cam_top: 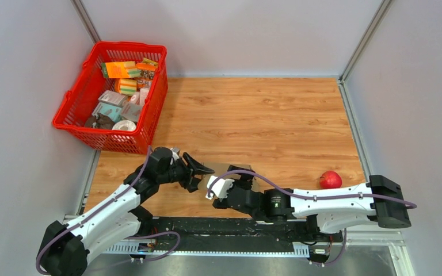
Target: Fold the paper box
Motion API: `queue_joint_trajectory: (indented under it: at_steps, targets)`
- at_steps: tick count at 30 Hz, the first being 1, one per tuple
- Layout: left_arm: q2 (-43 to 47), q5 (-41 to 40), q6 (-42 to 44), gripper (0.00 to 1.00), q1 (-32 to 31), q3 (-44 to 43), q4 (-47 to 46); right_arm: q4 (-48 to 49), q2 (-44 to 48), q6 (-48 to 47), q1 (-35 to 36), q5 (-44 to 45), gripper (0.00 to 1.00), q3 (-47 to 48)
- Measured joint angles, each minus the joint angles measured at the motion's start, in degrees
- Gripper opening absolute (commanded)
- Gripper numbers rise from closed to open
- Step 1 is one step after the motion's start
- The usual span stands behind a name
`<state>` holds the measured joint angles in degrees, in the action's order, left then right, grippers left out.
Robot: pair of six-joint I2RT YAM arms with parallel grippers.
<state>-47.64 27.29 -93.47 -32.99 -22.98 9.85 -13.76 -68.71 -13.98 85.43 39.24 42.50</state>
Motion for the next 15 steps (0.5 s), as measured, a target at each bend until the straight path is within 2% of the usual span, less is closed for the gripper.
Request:
queue_joint_trajectory:
  at_steps: [9,12,13,15]
  targets:
    - [5.35,0.52,-5.49,0.57,0.55,4.48,-1.62,4.31,-1.73,-3.54,1.05,2.43,0.86,-0.48]
    - [6.49,0.66,-6.38,0.62,0.55,5.01,-1.99,6.27,-1.81,-5.05,1.7,2.89,0.79,-1.07]
    - [6.75,0.74,-6.6,0.64,0.55,5.11,-1.99,6.93,-1.88,-5.6,1.92,2.95,0.73,-1.36]
    - [6.93,0.94,-6.97,0.67,0.52,5.25,-2.03,7.76,-2.4,-6.32,2.12,3.04,0.68,-1.46]
